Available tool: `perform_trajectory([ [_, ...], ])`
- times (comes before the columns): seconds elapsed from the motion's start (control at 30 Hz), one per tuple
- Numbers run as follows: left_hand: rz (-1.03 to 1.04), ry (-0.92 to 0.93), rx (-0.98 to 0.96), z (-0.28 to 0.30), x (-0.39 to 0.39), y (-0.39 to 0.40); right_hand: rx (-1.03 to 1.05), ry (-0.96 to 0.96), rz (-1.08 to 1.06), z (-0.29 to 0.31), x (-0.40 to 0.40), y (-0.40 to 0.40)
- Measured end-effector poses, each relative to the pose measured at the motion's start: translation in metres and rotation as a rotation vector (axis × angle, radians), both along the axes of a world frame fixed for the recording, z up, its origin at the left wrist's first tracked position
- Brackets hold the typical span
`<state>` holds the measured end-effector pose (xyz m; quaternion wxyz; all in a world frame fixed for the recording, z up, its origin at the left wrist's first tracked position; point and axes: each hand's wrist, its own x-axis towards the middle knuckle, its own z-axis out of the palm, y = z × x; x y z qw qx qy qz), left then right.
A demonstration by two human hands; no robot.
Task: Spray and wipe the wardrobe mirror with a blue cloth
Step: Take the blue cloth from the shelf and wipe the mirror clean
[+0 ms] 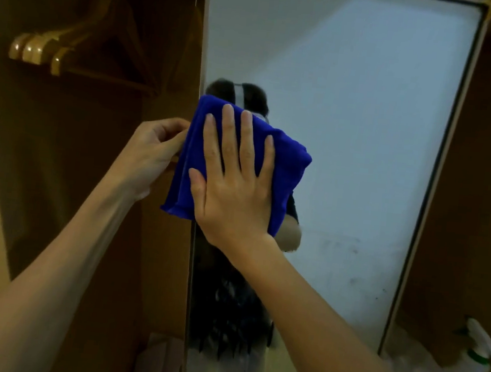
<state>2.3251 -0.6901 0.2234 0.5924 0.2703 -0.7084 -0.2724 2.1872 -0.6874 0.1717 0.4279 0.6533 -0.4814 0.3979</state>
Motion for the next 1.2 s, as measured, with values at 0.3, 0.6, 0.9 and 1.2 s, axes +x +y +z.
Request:
perform_trajectory([
  [0.3,0.021,0.013,-0.035,0.0,0.0,-0.006,-0.042,0.051,-0.02,0.004,-0.056,-0.002],
  [0.6,-0.071,0.084,0.0,-0.003,0.004,-0.013,-0.127,-0.138,-0.2,-0.008,-0.196,0.0],
  [0.9,-0.142,0.067,0.083,0.002,0.005,-0.004,-0.171,-0.405,-0.247,-0.012,-0.179,0.0],
  [1.2,-0.064,0.055,0.103,0.002,0.003,0.009,-0.083,-0.073,-0.046,0.013,-0.032,0.004],
])
